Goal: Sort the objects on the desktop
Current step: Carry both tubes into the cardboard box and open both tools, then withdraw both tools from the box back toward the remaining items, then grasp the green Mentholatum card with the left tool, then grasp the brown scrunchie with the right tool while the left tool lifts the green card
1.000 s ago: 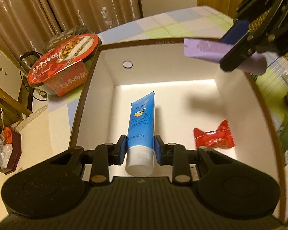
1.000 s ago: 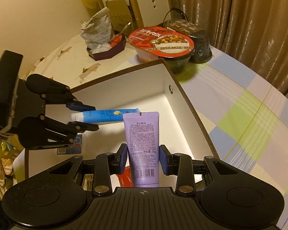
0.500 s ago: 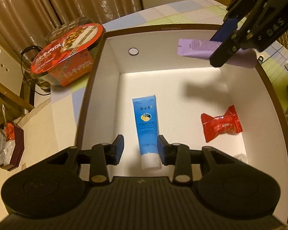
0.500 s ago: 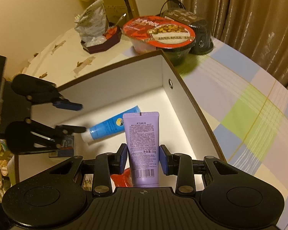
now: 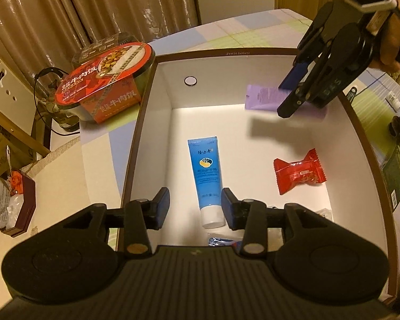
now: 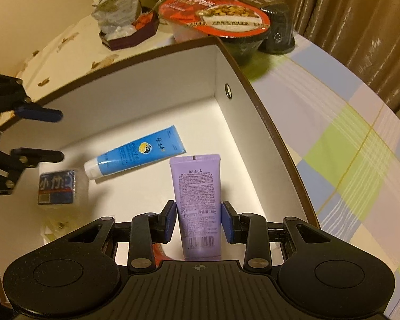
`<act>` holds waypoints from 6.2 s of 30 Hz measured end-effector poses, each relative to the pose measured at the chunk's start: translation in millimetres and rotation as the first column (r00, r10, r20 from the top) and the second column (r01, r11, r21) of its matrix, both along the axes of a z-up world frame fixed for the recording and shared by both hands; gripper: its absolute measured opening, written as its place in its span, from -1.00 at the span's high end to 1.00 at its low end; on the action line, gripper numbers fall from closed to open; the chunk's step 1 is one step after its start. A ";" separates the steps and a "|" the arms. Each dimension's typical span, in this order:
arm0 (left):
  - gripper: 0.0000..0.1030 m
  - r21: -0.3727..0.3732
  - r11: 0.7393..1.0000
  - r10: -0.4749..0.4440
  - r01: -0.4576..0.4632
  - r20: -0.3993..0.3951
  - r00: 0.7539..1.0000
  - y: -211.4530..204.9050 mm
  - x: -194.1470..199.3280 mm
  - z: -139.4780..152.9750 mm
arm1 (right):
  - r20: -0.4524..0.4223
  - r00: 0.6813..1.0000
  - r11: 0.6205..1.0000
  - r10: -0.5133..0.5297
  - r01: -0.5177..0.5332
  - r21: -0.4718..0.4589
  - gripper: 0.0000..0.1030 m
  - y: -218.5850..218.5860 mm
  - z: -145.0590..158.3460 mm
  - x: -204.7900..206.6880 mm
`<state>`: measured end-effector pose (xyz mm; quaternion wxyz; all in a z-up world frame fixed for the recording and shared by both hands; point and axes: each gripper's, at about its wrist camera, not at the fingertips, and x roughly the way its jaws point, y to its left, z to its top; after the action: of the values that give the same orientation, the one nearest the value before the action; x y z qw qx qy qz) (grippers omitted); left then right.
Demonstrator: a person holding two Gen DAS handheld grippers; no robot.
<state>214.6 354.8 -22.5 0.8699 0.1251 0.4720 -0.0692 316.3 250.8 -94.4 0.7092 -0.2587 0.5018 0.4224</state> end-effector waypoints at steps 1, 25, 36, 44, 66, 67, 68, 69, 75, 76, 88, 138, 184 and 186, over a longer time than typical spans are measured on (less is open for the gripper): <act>0.18 -0.001 1.000 0.001 -0.001 0.000 1.000 0.2 -0.4 0.4 | 0.020 1.000 1.000 0.001 0.000 -0.008 0.32 0.7 -0.5 -0.5; -0.55 0.026 0.999 -0.020 0.020 -0.019 1.000 -19.4 -22.0 15.9 | 0.060 0.991 0.992 0.122 -0.121 -0.015 -0.64 -24.0 20.8 -44.5; -0.66 0.063 0.997 -0.043 0.043 -0.004 0.999 -40.9 -38.5 27.8 | 0.089 0.988 0.991 0.127 -0.129 0.017 -0.64 -40.0 40.9 -72.8; -0.66 0.084 0.996 -0.040 0.039 0.014 0.999 -49.5 -52.8 37.0 | 0.107 0.987 0.991 0.123 -0.127 0.032 -0.64 -47.3 48.0 -88.9; -0.67 0.144 0.990 -0.004 -0.006 0.070 0.998 -82.4 -96.1 64.9 | 0.155 0.975 0.979 0.162 -0.179 0.100 -0.64 -77.2 72.7 -132.6; -0.67 0.145 0.989 0.000 -0.010 0.071 0.997 -84.3 -98.0 65.9 | 0.156 0.974 0.978 0.165 -0.182 0.104 -0.64 -79.2 73.7 -134.0; -0.67 0.148 0.989 0.004 -0.015 0.072 0.997 -86.1 -100.2 67.0 | 0.157 0.973 0.977 0.168 -0.186 0.107 -0.64 -81.3 74.6 -135.6; -0.67 0.149 0.989 0.007 -0.018 0.072 0.997 -88.0 -101.7 67.5 | 0.158 0.972 0.975 0.172 -0.190 0.111 -0.64 -83.5 75.8 -137.1; -0.68 0.158 0.987 0.028 -0.039 0.073 0.997 -101.1 -113.7 71.8 | 0.164 0.968 0.969 0.191 -0.213 0.129 -0.64 -97.6 80.4 -144.8; -0.68 0.160 0.986 0.032 -0.043 0.074 0.997 -103.5 -116.0 72.6 | 0.164 0.967 0.967 0.194 -0.216 0.132 -0.64 -99.5 80.8 -145.7; -0.68 0.158 0.983 0.084 -0.095 0.080 0.993 -126.8 -136.0 78.5 | 0.164 0.965 0.954 0.204 -0.233 0.187 -0.64 -127.8 88.6 -154.2; -0.79 -0.159 0.986 -0.086 0.060 -0.165 0.982 -273.6 -45.4 -68.8 | -0.244 0.845 0.839 -0.475 0.519 0.162 -0.64 -413.1 -11.2 -120.6; 0.28 -0.167 0.706 -0.700 0.689 -0.009 0.714 -332.2 -139.4 -50.3 | -0.276 0.737 0.729 -0.617 0.667 0.152 -0.63 -456.0 -17.7 -161.3; 0.28 -0.174 0.717 -0.690 0.676 -0.033 0.723 -342.2 -139.7 -59.8 | -0.269 0.746 0.738 -0.609 0.657 0.153 -0.63 -456.1 -16.6 -162.7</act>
<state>74.9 12.6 -82.3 0.7662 0.2214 0.4268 -0.4263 153.6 -205.4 -110.9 0.7816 0.0592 0.5746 0.2354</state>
